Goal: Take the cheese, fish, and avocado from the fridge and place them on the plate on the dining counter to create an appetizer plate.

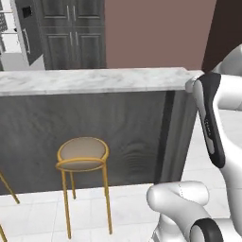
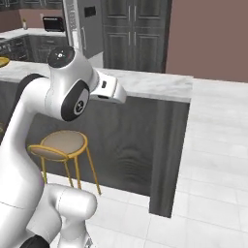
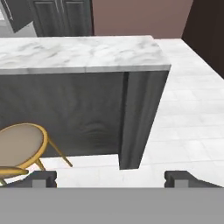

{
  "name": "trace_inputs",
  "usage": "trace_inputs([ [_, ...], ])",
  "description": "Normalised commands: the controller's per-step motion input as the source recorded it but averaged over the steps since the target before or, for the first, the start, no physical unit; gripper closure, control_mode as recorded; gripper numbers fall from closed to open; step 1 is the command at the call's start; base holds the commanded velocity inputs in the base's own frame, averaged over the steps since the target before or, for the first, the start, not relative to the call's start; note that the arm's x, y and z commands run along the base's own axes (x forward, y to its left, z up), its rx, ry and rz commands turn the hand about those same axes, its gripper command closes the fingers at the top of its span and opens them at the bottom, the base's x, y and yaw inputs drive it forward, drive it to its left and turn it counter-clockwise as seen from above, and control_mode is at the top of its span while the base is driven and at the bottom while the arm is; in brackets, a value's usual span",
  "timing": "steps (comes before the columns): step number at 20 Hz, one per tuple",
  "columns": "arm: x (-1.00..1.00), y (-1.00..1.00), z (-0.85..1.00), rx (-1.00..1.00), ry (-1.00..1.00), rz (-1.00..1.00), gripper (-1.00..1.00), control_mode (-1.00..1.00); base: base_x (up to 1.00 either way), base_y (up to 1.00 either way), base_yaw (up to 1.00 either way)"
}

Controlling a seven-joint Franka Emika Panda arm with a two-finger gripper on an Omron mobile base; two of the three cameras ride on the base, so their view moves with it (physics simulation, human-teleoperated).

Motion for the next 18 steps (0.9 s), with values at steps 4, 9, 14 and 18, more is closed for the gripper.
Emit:
trace_inputs([
  [4, 0.0, 0.0, 0.0, 0.0, 0.0, 0.0, -1.0, 1.0, 0.08, -1.0, -0.01],
  [9, 0.0, 0.0, 0.0, 0.0, 0.0, 0.0, -1.0, 1.0, 0.26, -1.0, -0.04],
  [14, 0.0, 0.0, 0.0, 0.0, 0.0, 0.0, -1.0, 1.0, 0.59, -1.0, -0.08],
  [18, 0.0, 0.0, 0.0, 0.0, 0.0, 0.0, -1.0, 1.0, 0.97, -1.0, -0.06],
])
